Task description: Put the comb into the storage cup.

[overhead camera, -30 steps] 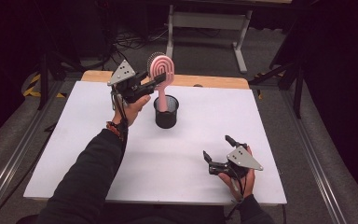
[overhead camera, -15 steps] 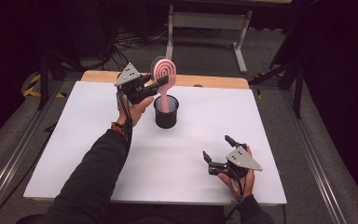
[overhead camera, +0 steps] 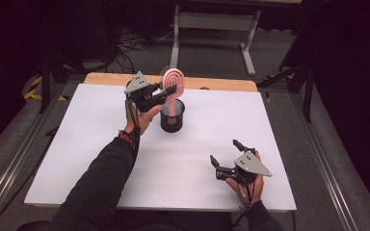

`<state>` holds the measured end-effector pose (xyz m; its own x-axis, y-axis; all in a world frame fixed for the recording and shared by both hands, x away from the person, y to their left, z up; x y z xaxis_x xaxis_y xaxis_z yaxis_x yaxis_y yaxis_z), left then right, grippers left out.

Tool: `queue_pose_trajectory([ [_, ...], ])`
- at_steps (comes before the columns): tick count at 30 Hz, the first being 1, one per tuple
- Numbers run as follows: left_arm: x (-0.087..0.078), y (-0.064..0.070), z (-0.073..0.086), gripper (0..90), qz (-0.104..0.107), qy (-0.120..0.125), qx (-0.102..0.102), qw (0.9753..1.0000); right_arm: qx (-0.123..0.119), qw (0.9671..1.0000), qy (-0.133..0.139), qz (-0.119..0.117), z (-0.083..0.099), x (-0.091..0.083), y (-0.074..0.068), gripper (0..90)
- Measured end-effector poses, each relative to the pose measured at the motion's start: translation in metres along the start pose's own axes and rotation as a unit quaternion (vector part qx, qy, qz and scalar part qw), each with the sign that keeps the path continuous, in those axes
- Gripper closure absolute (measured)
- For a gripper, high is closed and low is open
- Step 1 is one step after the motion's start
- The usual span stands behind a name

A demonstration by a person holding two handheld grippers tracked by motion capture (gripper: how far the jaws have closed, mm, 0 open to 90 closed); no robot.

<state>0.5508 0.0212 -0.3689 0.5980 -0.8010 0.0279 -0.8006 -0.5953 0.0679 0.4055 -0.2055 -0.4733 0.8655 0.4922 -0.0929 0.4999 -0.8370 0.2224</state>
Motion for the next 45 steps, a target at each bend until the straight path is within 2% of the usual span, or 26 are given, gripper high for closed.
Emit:
queue_pose_trajectory([
  [22,0.002,-0.004,0.019,62.9,-0.008,-0.016,-0.011,0.9998,-0.001,1.0000,-0.004,-0.004,0.002,0.001,-0.001,7.4],
  [27,0.002,-0.007,0.022,62.9,-0.012,-0.015,-0.019,0.9996,-0.002,1.0000,-0.006,-0.005,0.002,0.002,-0.002,7.3],
  [35,0.005,-0.007,0.029,62.8,-0.008,-0.029,-0.026,0.9992,-0.001,1.0000,-0.008,-0.006,0.003,0.002,-0.002,7.4],
  [41,0.007,-0.009,0.032,62.7,-0.009,-0.025,-0.033,0.9991,0.000,1.0000,-0.008,-0.006,0.003,0.002,-0.002,7.8],
  [45,0.007,-0.008,0.032,62.7,-0.007,-0.028,-0.029,0.9992,0.001,0.9999,-0.008,-0.006,0.003,0.002,-0.002,7.7],
])
Point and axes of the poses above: each handheld gripper's, and its own axes: x roughly forward along the jaws, z roughly out of its underside, y roughly to its right, the point moved 8 cm from there along x, roughly forward along the jaws, and after that the axes turned 5 degrees about y, right-handed, at the moved point
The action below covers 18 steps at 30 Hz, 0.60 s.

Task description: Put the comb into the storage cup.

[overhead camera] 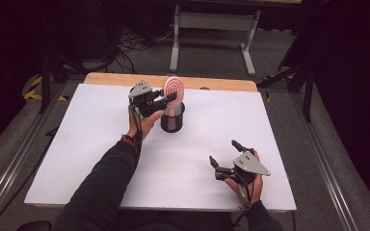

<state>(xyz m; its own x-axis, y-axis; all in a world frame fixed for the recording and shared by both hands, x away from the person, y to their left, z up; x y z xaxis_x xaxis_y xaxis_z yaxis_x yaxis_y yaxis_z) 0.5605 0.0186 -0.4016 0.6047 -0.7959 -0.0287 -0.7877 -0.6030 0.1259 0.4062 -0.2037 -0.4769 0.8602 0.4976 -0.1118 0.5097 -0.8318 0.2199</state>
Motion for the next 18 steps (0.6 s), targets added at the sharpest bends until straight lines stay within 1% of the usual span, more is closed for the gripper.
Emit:
queue_pose_trajectory([
  [3,0.001,-0.001,0.000,62.6,0.002,0.001,-0.004,1.0000,0.000,1.0000,-0.003,-0.002,0.001,0.001,-0.001,7.7],
  [5,0.001,-0.004,0.000,62.6,-0.004,0.003,-0.007,1.0000,0.000,1.0000,-0.004,-0.003,0.002,0.001,-0.001,7.7],
  [6,0.002,-0.006,0.000,62.7,-0.012,0.002,-0.006,0.9999,-0.001,1.0000,-0.005,-0.003,0.002,0.001,-0.001,7.7],
  [12,-0.002,-0.019,0.000,61.2,-0.041,-0.001,-0.001,0.9991,-0.003,0.9999,-0.008,-0.005,0.003,0.002,-0.002,7.6],
  [14,-0.003,-0.023,0.001,60.8,-0.047,-0.001,-0.003,0.9989,-0.004,0.9999,-0.011,-0.006,0.004,0.002,-0.003,7.6],
  [15,-0.003,-0.026,0.003,60.3,-0.057,-0.005,-0.002,0.9983,-0.005,0.9999,-0.012,-0.007,0.004,0.003,-0.003,7.6],
  [16,-0.004,-0.029,0.004,59.6,-0.064,-0.009,-0.002,0.9979,-0.004,0.9999,-0.013,-0.009,0.004,0.003,-0.003,7.6],
  [18,-0.005,-0.034,0.007,59.1,-0.071,-0.009,-0.008,0.9974,-0.004,0.9998,-0.015,-0.009,0.005,0.003,-0.003,7.6],
])
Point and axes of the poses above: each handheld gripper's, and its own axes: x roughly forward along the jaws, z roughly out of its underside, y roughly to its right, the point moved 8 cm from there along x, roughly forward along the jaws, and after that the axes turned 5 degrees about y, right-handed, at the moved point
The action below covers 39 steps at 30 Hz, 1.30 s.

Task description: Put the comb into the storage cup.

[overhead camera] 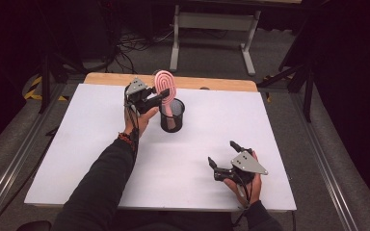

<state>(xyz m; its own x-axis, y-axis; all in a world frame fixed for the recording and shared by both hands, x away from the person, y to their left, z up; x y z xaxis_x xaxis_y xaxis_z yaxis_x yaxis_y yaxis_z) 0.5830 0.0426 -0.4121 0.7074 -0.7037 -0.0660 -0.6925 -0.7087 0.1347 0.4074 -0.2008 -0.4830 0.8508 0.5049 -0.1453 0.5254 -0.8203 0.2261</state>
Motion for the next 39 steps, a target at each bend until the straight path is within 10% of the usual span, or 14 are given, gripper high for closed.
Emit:
queue_pose_trajectory([
  [16,-0.005,-0.018,0.007,57.3,-0.022,-0.018,-0.018,0.9994,-0.001,1.0000,0.001,0.006,0.000,0.000,0.001,7.7],
  [39,-0.002,-0.016,0.020,50.9,-0.030,-0.052,0.007,0.9982,-0.006,1.0000,-0.005,-0.003,0.001,0.001,-0.002,8.5],
])
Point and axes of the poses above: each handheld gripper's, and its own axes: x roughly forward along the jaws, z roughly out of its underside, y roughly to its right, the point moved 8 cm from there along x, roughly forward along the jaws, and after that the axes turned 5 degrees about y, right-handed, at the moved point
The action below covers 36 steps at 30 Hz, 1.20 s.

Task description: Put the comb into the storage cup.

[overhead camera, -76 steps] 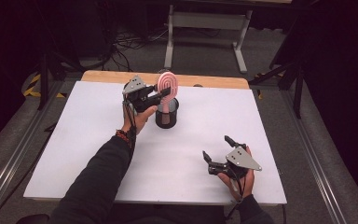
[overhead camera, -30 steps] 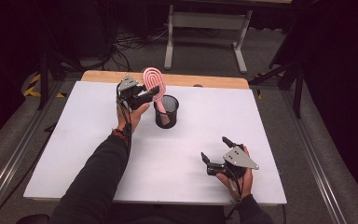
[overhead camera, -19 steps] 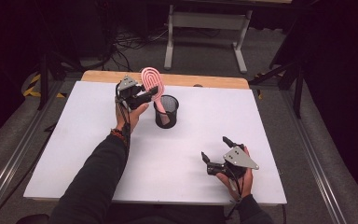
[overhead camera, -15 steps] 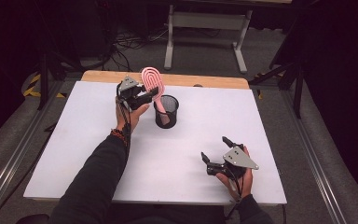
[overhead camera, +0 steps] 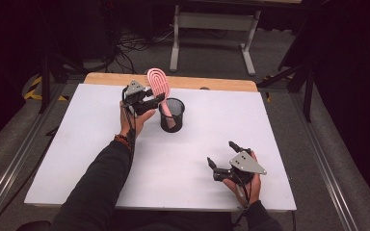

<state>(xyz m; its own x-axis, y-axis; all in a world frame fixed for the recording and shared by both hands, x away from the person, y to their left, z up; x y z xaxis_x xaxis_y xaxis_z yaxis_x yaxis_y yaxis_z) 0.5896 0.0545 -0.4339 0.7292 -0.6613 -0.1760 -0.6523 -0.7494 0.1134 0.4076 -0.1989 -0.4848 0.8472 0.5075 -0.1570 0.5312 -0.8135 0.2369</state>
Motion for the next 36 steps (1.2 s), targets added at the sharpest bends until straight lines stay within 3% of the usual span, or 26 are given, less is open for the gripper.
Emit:
queue_pose_trajectory([
  [7,-0.002,-0.001,0.004,47.4,0.004,-0.004,0.001,1.0000,-0.002,1.0000,0.000,-0.001,0.000,0.000,0.000,8.4],
  [15,-0.006,-0.001,0.003,42.6,0.006,-0.009,0.016,0.9998,-0.002,1.0000,0.000,0.001,0.000,0.000,0.000,8.4],
  [29,-0.018,0.001,-0.008,27.4,0.001,-0.003,0.055,0.9985,-0.005,1.0000,0.004,0.002,-0.002,-0.001,0.000,8.4],
  [36,-0.020,0.008,-0.006,22.8,0.003,-0.009,0.090,0.9959,-0.004,1.0000,0.004,0.003,-0.001,-0.001,0.000,8.2],
])
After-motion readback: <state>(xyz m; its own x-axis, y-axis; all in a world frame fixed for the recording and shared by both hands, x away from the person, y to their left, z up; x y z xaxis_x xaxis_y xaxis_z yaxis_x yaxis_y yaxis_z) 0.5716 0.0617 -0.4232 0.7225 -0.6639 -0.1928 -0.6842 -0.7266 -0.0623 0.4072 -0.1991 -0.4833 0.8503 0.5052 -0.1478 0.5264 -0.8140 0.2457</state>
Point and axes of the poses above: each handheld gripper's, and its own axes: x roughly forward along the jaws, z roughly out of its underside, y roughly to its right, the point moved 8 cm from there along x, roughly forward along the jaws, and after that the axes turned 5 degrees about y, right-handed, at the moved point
